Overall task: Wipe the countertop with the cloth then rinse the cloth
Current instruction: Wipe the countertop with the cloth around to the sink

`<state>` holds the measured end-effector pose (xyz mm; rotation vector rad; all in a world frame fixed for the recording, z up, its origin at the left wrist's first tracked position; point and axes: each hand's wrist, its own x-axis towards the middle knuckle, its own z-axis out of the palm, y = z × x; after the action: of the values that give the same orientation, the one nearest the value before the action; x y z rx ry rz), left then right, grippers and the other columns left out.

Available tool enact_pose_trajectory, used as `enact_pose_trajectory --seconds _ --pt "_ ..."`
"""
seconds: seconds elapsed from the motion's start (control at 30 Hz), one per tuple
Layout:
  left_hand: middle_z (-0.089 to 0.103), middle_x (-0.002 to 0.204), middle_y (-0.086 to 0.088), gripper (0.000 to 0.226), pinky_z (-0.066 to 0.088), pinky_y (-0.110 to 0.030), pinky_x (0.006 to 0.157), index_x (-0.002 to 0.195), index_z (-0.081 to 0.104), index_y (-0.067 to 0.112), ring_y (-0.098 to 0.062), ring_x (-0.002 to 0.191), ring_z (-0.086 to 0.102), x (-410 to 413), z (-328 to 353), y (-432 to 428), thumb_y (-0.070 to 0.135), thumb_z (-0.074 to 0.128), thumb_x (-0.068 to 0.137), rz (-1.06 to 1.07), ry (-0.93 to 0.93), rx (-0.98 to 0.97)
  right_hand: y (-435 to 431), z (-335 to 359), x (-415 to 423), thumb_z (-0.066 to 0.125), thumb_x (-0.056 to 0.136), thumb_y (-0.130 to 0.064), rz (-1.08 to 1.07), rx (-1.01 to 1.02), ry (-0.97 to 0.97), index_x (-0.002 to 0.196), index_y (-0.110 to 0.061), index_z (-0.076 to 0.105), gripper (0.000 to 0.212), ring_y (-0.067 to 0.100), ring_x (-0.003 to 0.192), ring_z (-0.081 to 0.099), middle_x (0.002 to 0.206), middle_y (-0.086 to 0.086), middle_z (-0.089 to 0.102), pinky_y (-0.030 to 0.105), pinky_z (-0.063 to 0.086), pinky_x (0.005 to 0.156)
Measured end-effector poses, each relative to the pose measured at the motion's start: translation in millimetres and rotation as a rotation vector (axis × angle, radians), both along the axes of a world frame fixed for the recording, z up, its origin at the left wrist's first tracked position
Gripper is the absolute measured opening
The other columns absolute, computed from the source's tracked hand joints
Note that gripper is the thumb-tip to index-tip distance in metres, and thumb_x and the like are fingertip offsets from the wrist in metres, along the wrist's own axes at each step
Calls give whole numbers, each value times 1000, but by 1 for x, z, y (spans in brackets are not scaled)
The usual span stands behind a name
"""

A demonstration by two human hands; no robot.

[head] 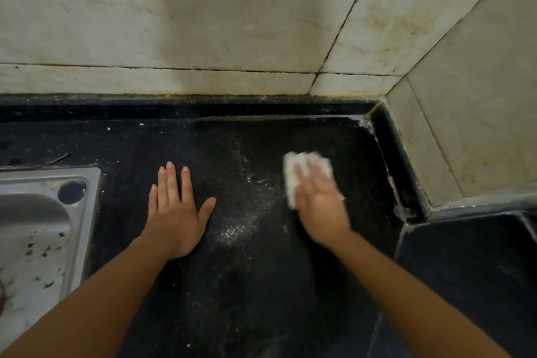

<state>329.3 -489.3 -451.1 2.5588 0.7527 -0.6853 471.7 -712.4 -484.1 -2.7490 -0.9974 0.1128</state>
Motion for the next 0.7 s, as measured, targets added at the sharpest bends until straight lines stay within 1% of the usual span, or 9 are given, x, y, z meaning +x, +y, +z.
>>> enact_pose_trajectory --seconds 0.07,0.17,0.23,0.33,0.4,0.47,0.53,0.6,0.7 --pt "-41 146 -13 77 -16 -39 114 141 -31 12 -24 136 -35 0 1 0 59 6 92 4 -2 5 7 4 -36 33 97 -26 281 8 19 147 -10 30 52 32 143 17 152 18 28 38 13 117" --pt "-40 146 -13 77 -15 -40 115 142 -30 12 -25 137 -34 0 1 -1 59 6 92 2 0 12 -3 20 -45 32 101 -35 550 -54 109 148 -22 30 49 19 148 11 159 3 19 32 8 120" --pt "-40 147 -14 77 -15 -39 114 142 -29 12 -24 136 -35 -1 0 -1 59 6 92 0 -10 14 -17 16 -20 33 100 -39 462 -103 74 147 -20 34 51 23 145 22 156 5 28 34 16 119" --pt "-39 147 -14 77 -16 -39 114 142 -29 11 -24 136 -35 -2 -2 -1 58 6 92 -4 -27 28 -50 13 33 24 94 -47 -17 -126 -46 144 -12 40 64 37 139 32 149 18 37 42 16 115" --pt "-39 147 -15 77 -16 -39 113 142 -29 11 -24 136 -35 -2 -3 0 58 6 92 -4 -29 31 -69 17 52 19 94 -50 -301 -158 15 149 -14 29 66 36 144 15 155 18 25 43 7 118" --pt "-39 147 -15 77 -17 -39 113 142 -29 11 -24 136 -36 -2 -4 0 59 6 92 -5 -34 30 -68 16 50 18 98 -47 -409 -158 86 151 -15 20 62 31 147 0 159 16 10 41 0 118" --pt "-39 147 -14 77 -17 -39 113 142 -29 11 -23 135 -36 -2 -6 0 59 6 92 -8 -42 33 -50 10 31 11 96 -45 -360 -148 45 150 -8 22 67 36 146 3 157 23 11 44 -1 117" --pt "-38 147 -15 78 -16 -39 113 143 -28 11 -24 136 -36 -3 -6 0 59 6 92 -7 -46 31 -30 1 -5 8 96 -41 -162 -202 -11 147 -2 30 67 45 142 14 152 30 20 49 1 115" --pt "-37 148 -15 79 -15 -39 114 144 -26 11 -24 137 -35 -3 -6 -1 60 6 91 -2 -58 40 -19 4 -72 19 101 -37 95 -141 28 151 -11 22 56 40 145 7 156 24 14 49 5 116"
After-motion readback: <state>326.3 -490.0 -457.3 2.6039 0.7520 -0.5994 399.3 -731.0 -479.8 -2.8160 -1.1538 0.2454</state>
